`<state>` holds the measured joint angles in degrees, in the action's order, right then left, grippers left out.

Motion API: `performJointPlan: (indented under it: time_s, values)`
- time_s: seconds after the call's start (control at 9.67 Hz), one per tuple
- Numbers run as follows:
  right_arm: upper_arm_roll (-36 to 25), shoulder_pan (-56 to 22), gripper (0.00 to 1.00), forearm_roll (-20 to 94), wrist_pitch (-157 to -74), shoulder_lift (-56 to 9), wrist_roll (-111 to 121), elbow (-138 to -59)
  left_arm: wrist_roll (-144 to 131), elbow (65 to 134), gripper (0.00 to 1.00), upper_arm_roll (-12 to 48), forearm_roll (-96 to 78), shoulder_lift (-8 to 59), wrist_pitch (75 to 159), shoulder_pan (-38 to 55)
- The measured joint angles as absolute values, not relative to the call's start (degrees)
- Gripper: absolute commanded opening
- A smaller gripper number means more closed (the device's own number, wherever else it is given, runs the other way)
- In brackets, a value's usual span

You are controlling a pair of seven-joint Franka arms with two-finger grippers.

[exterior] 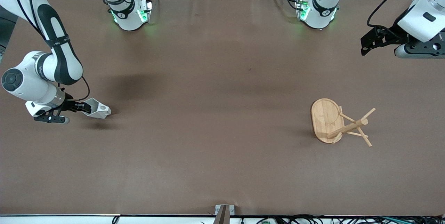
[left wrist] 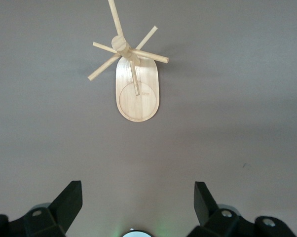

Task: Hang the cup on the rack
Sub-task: 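Lower the right gripper onto the white cup and grasp it, then lift the cup with the right gripper while the left gripper approaches it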

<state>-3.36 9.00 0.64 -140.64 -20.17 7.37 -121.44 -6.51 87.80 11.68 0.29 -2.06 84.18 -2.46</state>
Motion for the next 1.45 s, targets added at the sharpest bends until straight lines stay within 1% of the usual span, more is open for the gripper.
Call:
performJointPlan:
  time_s: [0.1, 0.21, 0.31, 0.41, 0.72, 0.83, 0.93, 1.14, 1.24, 1.34, 1.45]
  values:
    - [-3.3, 9.0, 0.43, 0.6, -140.6, -20.2, 7.4, -121.8, -6.5, 87.8, 1.0, 11.7, 0.3, -2.1, 84.2, -2.4]
    - [-3.3, 9.0, 0.21, 0.7, -140.6, -20.3, 7.4, -122.2, -6.5, 87.8, 1.0, 11.9, 0.3, -2.1, 84.2, -2.4]
    - [-3.3, 9.0, 0.03, 0.8, -140.6, -20.4, 7.4, -122.3, -6.5, 87.8, 1.0, 12.1, 0.3, -2.1, 84.1, -2.4]
    - [-3.3, 9.0, 0.01, 0.9, -140.6, -20.6, 7.4, -122.3, -6.5, 87.8, 1.0, 12.4, 0.3, -2.1, 83.8, -2.3]
    - [-3.1, 9.0, 0.01, 1.2, -140.2, -20.6, 7.5, -122.0, -6.5, 87.8, 1.0, 13.0, 0.3, -2.1, 83.0, -2.3]
    - [-3.0, 9.0, 0.01, 1.2, -138.3, -20.6, 8.1, -121.5, -6.5, 87.8, 1.0, 13.2, 0.3, -2.1, 83.0, -2.3]
    - [-2.7, 8.9, 0.01, 1.1, -133.9, -20.3, 9.6, -119.6, -6.5, 87.8, 1.0, 13.2, 0.3, -2.1, 82.6, -2.3]
    - [-1.7, 7.8, 0.01, 1.3, -119.1, -17.2, 12.8, -111.3, -6.5, 87.8, 1.0, 13.2, 0.3, -2.1, 81.7, -2.3]
    - [-0.7, 7.0, 0.01, 3.6, -111.6, -15.2, 12.9, -106.3, -6.5, 87.8, 1.0, 13.3, 0.3, -2.1, 81.5, -2.3]
    - [0.0, 6.5, 0.01, 8.1, -105.8, -13.7, 12.9, -101.9, -6.3, 87.7, 1.0, 13.6, 0.2, -2.1, 81.5, -2.3]
    - [0.2, 6.3, 0.01, 13.6, -102.2, -12.9, 13.0, -98.7, -5.9, 87.6, 1.0, 15.0, 0.0, -2.0, 81.5, -2.1]
